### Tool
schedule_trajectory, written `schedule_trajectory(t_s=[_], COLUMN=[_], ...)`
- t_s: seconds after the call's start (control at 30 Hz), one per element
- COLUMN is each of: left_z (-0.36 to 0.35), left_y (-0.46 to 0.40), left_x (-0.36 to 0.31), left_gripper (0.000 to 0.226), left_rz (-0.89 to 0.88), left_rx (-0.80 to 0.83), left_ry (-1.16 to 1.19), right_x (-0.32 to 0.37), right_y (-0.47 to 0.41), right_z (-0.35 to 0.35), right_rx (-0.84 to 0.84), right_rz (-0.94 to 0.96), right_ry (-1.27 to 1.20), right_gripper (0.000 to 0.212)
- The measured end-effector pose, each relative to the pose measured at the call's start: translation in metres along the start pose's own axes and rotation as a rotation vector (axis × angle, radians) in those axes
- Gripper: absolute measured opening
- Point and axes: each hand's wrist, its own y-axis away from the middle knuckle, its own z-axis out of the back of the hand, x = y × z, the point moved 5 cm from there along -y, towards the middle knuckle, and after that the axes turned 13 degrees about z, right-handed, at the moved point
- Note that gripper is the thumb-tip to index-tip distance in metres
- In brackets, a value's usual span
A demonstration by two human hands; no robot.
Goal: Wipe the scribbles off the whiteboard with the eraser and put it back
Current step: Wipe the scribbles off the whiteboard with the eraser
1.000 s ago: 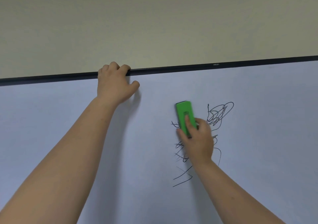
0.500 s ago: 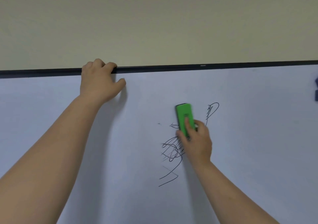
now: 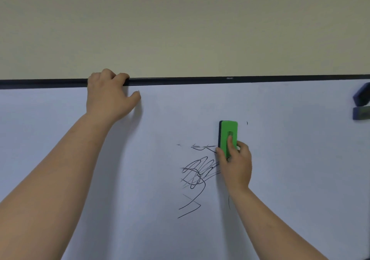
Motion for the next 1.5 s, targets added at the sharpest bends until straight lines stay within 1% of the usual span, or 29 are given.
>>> schedule_trajectory(t_s=[0.03, 0.07, 0.2, 0.27, 0.33, 0.4, 0.47, 0.5, 0.57, 0.63, 0.7, 0.73, 0.77, 0.93, 1.0, 1.03, 1.07, 1.17, 1.2, 1.23, 1.3, 1.37, 1.43, 1.5], left_z=[-0.001, -0.001, -0.001, 0.000, 0.000, 0.001, 0.000, 0.000, 0.000, 0.000, 0.002, 0.002, 0.003, 0.004, 0.004, 0.004, 0.003, 0.003, 0.003, 0.004, 0.006, 0.008, 0.010, 0.011], left_y=[0.000, 0.000, 0.000, 0.001, 0.001, 0.001, 0.001, 0.001, 0.001, 0.001, 0.001, 0.001, 0.002, 0.002, 0.003, 0.004, 0.004, 0.004, 0.005, 0.004, 0.004, 0.005, 0.007, 0.008], left_x=[0.000, 0.000, 0.001, 0.001, 0.002, 0.002, 0.001, 0.000, 0.000, 0.001, 0.001, 0.001, 0.001, 0.000, -0.001, -0.002, -0.003, -0.002, -0.002, -0.002, -0.001, -0.001, -0.001, -0.005], left_gripper=[0.063, 0.063, 0.064, 0.063, 0.062, 0.061, 0.060, 0.061, 0.062, 0.062, 0.063, 0.064, 0.064, 0.059, 0.057, 0.056, 0.055, 0.054, 0.054, 0.054, 0.052, 0.049, 0.048, 0.049], left_rz=[0.002, 0.004, 0.006, 0.005, 0.003, 0.002, 0.004, 0.003, 0.006, 0.014, 0.017, 0.018, 0.018, 0.019, 0.024, 0.025, 0.027, 0.034, 0.032, 0.032, 0.028, 0.014, -0.005, -0.018], left_rx=[-0.002, 0.000, 0.006, 0.008, 0.004, 0.002, -0.002, -0.004, -0.002, 0.006, 0.006, 0.003, -0.002, -0.016, -0.020, -0.026, -0.031, -0.041, -0.038, -0.034, -0.023, -0.025, -0.037, -0.036], left_ry=[0.002, 0.003, 0.005, 0.010, 0.016, 0.015, 0.011, 0.005, 0.000, 0.004, 0.005, 0.008, 0.012, 0.022, 0.028, 0.033, 0.040, 0.038, 0.034, 0.031, 0.031, 0.032, 0.020, 0.013], right_x=[0.000, -0.004, -0.034, -0.035, -0.023, -0.007, -0.003, -0.006, -0.020, -0.034, -0.032, -0.025, -0.014, 0.039, 0.054, 0.060, 0.065, 0.072, 0.076, 0.081, 0.089, 0.080, 0.058, 0.035], right_y=[-0.008, -0.019, -0.056, -0.049, -0.029, -0.008, -0.009, -0.018, -0.044, -0.063, -0.065, -0.059, -0.050, 0.020, 0.025, 0.017, 0.004, -0.027, -0.027, -0.021, 0.007, 0.043, 0.058, 0.055], right_z=[0.002, 0.006, 0.027, 0.028, 0.020, 0.011, 0.009, 0.012, 0.021, 0.031, 0.029, 0.025, 0.019, -0.014, -0.019, -0.020, -0.019, -0.016, -0.018, -0.022, -0.034, -0.041, -0.036, -0.025], right_rx=[0.008, -0.006, -0.187, -0.218, -0.200, -0.131, -0.077, -0.077, -0.140, -0.217, -0.242, -0.231, -0.201, 0.054, 0.145, 0.143, 0.115, -0.021, -0.044, -0.042, 0.036, 0.140, 0.162, 0.107], right_rz=[0.023, 0.006, -0.266, -0.335, -0.284, -0.165, -0.090, -0.087, -0.156, -0.290, -0.314, -0.268, -0.177, 0.500, 0.705, 0.730, 0.681, 0.296, 0.265, 0.315, 0.561, 0.784, 0.845, 0.759], right_ry=[-0.001, -0.012, -0.118, -0.134, -0.105, -0.084, -0.082, -0.075, -0.074, -0.122, -0.115, -0.093, -0.066, 0.030, 0.069, 0.076, 0.060, -0.087, -0.092, -0.070, -0.034, -0.019, -0.013, 0.028], right_gripper=[0.053, 0.053, 0.054, 0.053, 0.053, 0.054, 0.053, 0.053, 0.054, 0.054, 0.054, 0.053, 0.052, 0.042, 0.041, 0.042, 0.044, 0.047, 0.047, 0.047, 0.048, 0.047, 0.044, 0.045])
